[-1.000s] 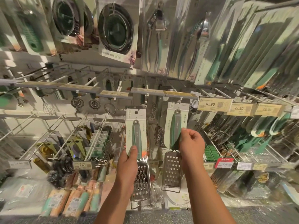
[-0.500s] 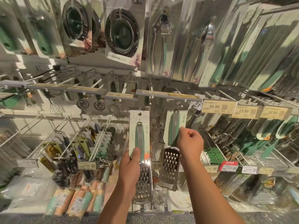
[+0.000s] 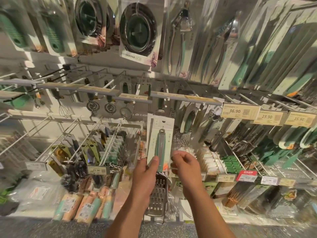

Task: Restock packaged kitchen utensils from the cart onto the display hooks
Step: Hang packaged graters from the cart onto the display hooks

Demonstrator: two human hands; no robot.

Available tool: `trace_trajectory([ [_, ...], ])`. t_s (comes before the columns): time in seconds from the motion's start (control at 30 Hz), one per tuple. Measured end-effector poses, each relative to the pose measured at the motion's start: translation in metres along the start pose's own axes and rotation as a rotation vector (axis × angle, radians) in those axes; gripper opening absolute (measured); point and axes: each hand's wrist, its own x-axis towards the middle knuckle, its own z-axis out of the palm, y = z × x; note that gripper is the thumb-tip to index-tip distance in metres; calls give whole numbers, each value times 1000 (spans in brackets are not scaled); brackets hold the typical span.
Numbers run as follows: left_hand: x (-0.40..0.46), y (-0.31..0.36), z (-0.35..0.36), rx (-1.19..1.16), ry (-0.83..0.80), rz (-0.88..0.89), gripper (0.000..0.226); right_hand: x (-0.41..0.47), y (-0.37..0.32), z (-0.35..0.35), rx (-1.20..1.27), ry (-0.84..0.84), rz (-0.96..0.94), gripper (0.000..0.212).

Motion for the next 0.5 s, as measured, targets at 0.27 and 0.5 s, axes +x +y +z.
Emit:
trace_trajectory([
  [0.27,1,-6,-2,21,-39,10,34,-15,6,2,43,-110,-11,21],
  [0.5,-2,-2,-2,-34,31,-11,13,-19,9,-10,168,-42,85,23],
])
